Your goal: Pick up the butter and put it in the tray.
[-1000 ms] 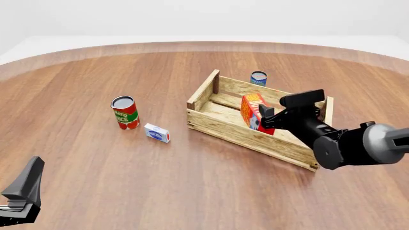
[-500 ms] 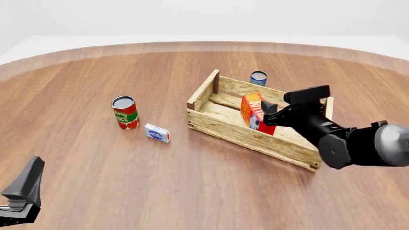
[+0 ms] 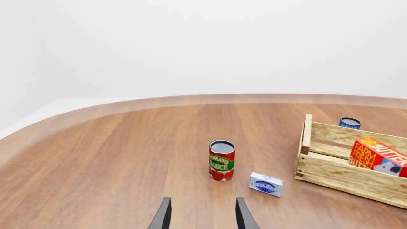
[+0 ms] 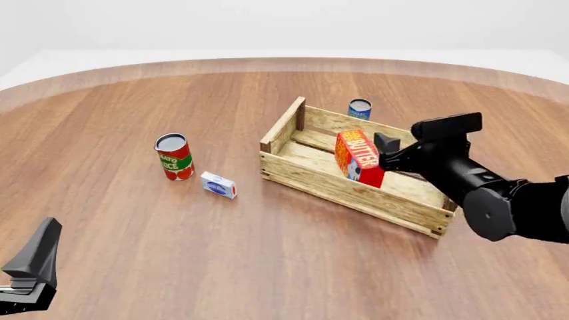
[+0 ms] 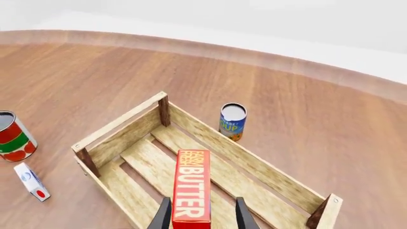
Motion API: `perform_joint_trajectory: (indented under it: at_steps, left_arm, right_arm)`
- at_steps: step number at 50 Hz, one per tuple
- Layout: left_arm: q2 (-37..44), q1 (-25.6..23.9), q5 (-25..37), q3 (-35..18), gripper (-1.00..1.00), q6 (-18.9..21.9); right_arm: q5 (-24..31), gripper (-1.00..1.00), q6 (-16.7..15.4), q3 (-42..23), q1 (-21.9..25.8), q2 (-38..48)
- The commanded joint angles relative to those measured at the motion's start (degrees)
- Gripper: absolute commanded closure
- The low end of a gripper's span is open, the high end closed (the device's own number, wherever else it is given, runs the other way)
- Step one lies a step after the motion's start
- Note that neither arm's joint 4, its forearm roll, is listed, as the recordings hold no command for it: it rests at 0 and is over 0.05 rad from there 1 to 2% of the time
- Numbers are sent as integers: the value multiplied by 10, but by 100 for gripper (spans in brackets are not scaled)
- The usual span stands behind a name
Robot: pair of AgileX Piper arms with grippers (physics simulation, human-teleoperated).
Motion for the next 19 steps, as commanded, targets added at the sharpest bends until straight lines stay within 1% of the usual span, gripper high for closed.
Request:
perform_joint_trajectory:
  at_steps: [1,19]
  left_arm:
    - [0,0,0,0,-100,0]
    - [0,0,0,0,-100,0]
  right_arm:
    - [7,-100,11,20,-9,-41]
    - [36,-100,8,30,-11,-93]
